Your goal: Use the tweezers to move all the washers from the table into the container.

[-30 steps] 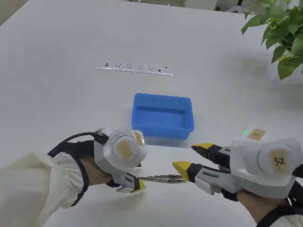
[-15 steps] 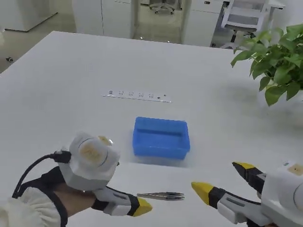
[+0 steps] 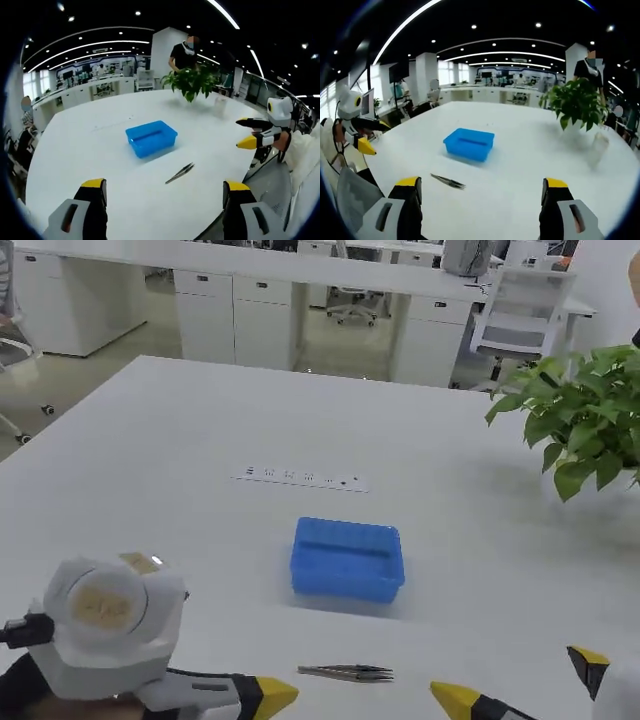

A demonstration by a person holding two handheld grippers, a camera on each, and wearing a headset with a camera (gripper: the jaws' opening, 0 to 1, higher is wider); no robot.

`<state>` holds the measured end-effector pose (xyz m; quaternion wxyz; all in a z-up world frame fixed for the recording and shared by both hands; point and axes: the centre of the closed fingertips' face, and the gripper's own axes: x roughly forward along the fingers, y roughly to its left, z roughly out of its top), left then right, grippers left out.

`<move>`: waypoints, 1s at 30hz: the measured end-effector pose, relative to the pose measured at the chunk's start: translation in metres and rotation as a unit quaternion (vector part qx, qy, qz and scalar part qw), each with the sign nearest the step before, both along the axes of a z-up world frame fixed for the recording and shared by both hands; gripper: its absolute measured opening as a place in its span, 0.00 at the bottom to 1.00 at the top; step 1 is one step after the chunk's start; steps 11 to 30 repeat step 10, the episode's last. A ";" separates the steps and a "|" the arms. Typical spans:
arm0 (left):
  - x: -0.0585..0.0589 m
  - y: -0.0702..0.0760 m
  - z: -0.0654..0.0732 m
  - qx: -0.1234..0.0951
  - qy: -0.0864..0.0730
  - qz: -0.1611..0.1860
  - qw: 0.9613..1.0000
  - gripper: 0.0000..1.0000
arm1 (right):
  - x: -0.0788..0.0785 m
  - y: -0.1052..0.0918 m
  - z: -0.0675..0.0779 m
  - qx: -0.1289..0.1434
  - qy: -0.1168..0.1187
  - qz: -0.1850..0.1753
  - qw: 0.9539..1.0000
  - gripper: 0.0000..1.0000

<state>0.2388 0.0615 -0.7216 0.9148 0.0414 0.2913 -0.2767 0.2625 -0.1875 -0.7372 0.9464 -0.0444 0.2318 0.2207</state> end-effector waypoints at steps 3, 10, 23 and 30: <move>-0.004 0.007 0.008 -0.004 -0.015 0.023 1.000 0.99 | -0.005 -0.002 -0.003 -0.001 0.005 -0.006 1.000 0.99; -0.010 0.024 0.014 -0.012 -0.044 0.069 0.997 0.99 | -0.016 -0.006 -0.003 -0.005 0.005 -0.013 1.000 0.99; -0.010 0.024 0.014 -0.012 -0.044 0.069 0.997 0.99 | -0.016 -0.006 -0.003 -0.005 0.005 -0.013 1.000 0.99; -0.010 0.024 0.014 -0.012 -0.044 0.069 0.997 0.99 | -0.016 -0.006 -0.003 -0.005 0.005 -0.013 1.000 0.99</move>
